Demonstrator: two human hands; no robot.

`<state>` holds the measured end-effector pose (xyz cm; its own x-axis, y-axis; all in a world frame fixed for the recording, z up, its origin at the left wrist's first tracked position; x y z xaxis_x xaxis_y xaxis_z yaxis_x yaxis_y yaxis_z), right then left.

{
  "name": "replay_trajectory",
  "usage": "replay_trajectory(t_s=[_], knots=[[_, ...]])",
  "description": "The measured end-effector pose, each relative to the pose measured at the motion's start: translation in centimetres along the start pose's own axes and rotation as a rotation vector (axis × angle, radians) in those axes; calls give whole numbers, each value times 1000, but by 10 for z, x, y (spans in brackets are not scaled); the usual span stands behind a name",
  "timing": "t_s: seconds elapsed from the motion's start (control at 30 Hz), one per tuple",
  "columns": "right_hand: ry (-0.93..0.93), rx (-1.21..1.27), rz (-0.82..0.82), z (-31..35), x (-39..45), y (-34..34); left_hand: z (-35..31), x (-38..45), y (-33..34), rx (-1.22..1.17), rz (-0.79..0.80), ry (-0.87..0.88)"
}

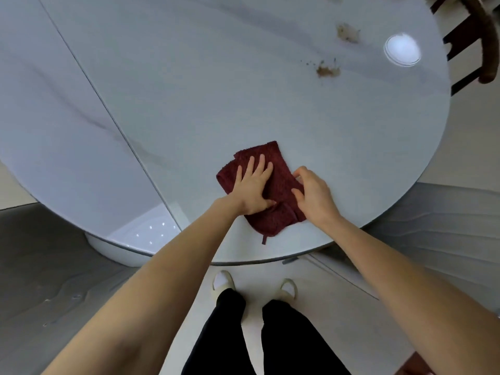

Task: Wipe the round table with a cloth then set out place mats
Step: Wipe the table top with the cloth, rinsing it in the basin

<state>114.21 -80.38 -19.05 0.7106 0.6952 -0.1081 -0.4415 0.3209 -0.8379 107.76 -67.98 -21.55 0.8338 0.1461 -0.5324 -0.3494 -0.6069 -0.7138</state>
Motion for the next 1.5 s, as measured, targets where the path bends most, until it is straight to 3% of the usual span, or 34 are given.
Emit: replay_trajectory(t_s=[0.17, 0.23, 0.3, 0.37, 0.53, 0.73, 0.83, 0.93, 1.0, 1.13, 1.2, 1.3, 1.4, 1.5], knots=[[-106, 9, 9, -36, -12, -24, -29, 13, 23, 383, 225, 120], [-112, 38, 14, -58, -10, -38, -46, 18, 26, 256, 303, 92], [-138, 49, 36, -75, -6, -47, -63, 27, 20, -70, 303, -4], [-157, 80, 73, -88, -2, -54, -81, 40, 19, -292, 147, -130], [-226, 81, 196, -122, 13, -88, -141, 71, 37, -324, -430, -354], [-193, 116, 319, -183, -6, -110, -196, 83, 92, -69, -486, -513], [11, 307, 351, -183, -16, -105, -198, 70, 90, -32, -565, -504], [325, 765, 406, -161, -26, -94, -188, 48, 69, -293, -728, -456], [385, 1054, 442, -129, -30, -90, -172, 23, 55, -577, -832, -416], [283, 1249, 680, -46, -47, -79, -134, -54, 38, -865, -1120, -383], [169, 1228, 799, -4, -58, -66, -112, -93, 31, -890, -1201, -411], [100, 1269, 853, 46, -68, -44, -80, -143, 15, -788, -1296, -445], [58, 1132, 812, 63, -69, -17, -48, -152, 18, -599, -1220, -508], [-82, 604, 660, 40, -59, 8, -23, -110, 67, -299, -736, -701]])
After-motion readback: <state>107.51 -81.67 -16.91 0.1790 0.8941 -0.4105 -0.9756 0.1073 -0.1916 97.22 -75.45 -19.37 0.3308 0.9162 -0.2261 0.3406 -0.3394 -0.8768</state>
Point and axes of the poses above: each hand's wrist, its own x-axis towards the middle knuckle, its own y-axis out of the palm, z = x × y, the point moved 6 cm from there along x, towards the middle knuckle, and after that the axes turned 7 degrees about -y, right-handed, at the moved point
